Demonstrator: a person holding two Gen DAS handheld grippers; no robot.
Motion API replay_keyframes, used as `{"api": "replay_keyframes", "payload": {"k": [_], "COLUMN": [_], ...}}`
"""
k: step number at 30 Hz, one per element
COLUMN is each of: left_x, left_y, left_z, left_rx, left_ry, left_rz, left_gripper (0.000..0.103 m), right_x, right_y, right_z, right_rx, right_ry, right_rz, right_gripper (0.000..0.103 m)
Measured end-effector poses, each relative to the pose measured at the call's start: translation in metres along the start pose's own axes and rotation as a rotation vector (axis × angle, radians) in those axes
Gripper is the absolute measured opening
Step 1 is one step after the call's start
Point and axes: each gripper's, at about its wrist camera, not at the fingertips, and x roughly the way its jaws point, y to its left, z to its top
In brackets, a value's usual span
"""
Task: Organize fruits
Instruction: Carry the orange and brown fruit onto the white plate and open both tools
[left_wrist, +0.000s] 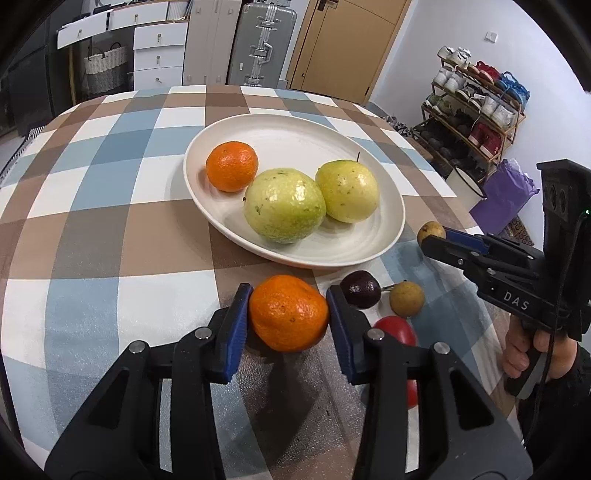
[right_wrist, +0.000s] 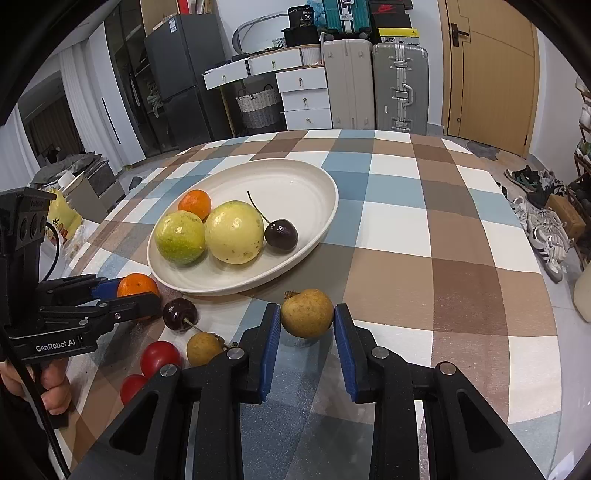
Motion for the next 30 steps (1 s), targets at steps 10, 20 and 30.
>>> {"api": "replay_keyframes", "payload": {"k": [10, 20, 30], "left_x": [-0.024, -0.045, -0.029], "left_y": [-0.002, 0.0, -0.004], "left_z": [0.001, 0.021, 0.028], "left_rx": [0.003, 0.019, 0.028], "left_ry": [-0.057, -0.124, -0.099], "left_rz": [0.008, 0.03, 0.008], "left_gripper": [0.037, 0.037, 0.038], "right_x": [-0.012, -0.026, -0.012], "right_y": [0.008, 0.022, 0.036], "right_z": [0.004, 0.018, 0.025], "right_rx": [-0.01, -0.019, -0.03], "right_ry": [-0.037, -0.08, -0.066], "right_rz": [0.029, 0.085, 0.12], "right_gripper": [0.03, 0.03, 0.03]}}
